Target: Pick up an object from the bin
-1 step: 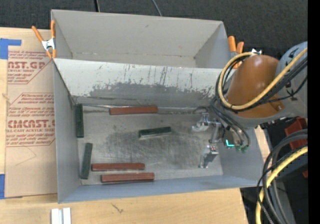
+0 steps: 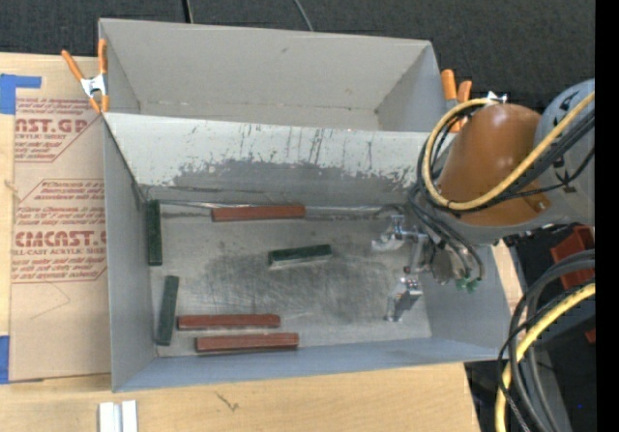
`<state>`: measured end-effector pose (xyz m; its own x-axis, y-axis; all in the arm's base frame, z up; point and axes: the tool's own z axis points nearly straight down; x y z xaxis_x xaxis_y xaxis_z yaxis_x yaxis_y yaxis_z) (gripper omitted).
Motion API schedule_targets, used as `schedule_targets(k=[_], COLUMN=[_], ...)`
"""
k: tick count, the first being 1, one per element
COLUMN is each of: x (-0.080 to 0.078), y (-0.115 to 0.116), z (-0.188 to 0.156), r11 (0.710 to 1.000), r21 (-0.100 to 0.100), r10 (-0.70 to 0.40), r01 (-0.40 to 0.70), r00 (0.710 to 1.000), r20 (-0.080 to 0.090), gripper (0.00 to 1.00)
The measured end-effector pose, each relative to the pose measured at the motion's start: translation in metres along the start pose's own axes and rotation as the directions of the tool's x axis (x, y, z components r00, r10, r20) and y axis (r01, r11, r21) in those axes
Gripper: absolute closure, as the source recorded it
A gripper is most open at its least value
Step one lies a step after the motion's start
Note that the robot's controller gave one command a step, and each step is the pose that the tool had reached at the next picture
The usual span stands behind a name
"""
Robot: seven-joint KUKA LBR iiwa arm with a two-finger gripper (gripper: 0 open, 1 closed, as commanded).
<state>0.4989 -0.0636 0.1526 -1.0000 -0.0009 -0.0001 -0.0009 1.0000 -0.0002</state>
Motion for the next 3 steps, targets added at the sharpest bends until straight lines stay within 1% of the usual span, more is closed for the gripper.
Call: schedule_targets(k=[1, 2, 3], x=[-0.059, -0.076, -0.075], y=[0.051, 0.072, 0.088], z=[0.057, 0.073, 0.058], r11=[0.997, 0.996, 0.995], r21=[0.001, 0.001, -0.001], r10=[-0.074, -0.089, 0.097], r01=[0.074, 0.089, -0.097], r00=[0.997, 0.996, 0.995], r20=[0.008, 0.006, 0.001], gripper=[0.0, 0.0, 0.0])
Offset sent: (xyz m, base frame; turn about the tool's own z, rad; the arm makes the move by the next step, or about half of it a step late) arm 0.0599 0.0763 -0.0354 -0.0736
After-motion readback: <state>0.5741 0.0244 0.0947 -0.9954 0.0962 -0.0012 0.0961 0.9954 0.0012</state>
